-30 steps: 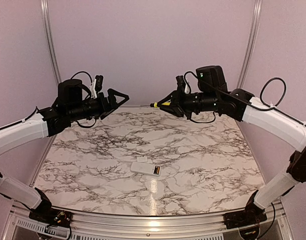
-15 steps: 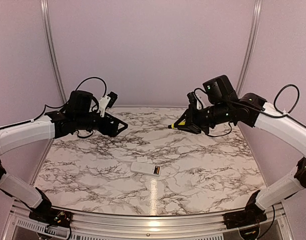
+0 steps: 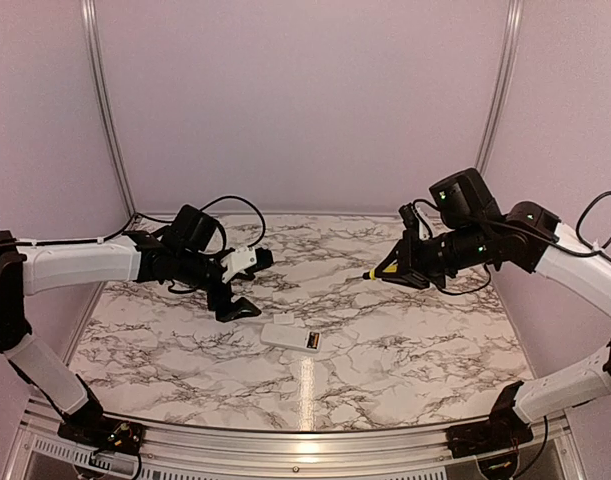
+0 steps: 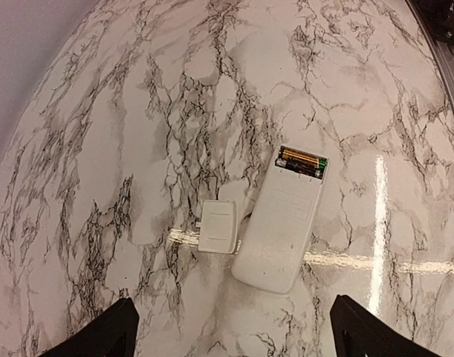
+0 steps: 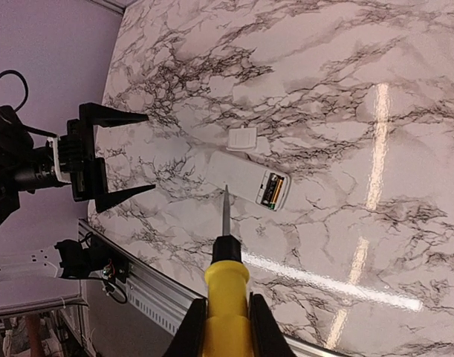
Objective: Unload the batteries from the remote control
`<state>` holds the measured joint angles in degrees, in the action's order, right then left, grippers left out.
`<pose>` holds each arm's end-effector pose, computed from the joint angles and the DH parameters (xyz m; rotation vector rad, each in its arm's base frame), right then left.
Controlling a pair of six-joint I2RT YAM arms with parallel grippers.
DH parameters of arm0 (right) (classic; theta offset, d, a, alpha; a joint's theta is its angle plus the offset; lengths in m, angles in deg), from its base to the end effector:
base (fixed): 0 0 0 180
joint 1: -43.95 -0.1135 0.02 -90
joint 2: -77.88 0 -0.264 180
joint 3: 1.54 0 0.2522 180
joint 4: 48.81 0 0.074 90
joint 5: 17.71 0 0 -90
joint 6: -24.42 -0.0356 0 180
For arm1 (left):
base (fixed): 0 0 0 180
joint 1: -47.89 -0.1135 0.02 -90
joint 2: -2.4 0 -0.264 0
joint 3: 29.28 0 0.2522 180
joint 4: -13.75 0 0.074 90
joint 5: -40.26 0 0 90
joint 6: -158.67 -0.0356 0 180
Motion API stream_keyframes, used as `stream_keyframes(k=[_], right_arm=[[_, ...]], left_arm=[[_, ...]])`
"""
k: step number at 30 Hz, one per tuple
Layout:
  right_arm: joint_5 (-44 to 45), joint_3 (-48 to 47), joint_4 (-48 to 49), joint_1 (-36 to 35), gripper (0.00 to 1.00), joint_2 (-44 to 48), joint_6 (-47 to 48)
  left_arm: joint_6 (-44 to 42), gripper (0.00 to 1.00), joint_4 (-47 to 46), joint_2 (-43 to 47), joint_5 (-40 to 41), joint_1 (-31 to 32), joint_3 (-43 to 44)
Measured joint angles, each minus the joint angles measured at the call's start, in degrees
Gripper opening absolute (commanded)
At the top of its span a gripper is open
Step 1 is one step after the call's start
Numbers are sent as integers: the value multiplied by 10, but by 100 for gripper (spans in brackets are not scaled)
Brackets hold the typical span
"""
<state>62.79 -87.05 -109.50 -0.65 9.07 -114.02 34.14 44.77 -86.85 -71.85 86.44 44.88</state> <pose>0.1701 0.1760 0.3563 -0.0045 2.5485 0.9303 0.2530 -0.2188 0.2347 1.5454 1.7752 -0.4913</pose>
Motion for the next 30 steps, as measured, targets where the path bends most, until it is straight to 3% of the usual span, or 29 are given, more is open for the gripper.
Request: stream_keyframes(k=[9, 30], right_arm=[[0, 24, -9, 0, 0, 9, -11], [17, 49, -11, 4, 0, -6, -8]], left_arm=[[-107, 92, 38, -38, -20, 32, 5], [-171, 89, 91, -142, -27, 54, 69]])
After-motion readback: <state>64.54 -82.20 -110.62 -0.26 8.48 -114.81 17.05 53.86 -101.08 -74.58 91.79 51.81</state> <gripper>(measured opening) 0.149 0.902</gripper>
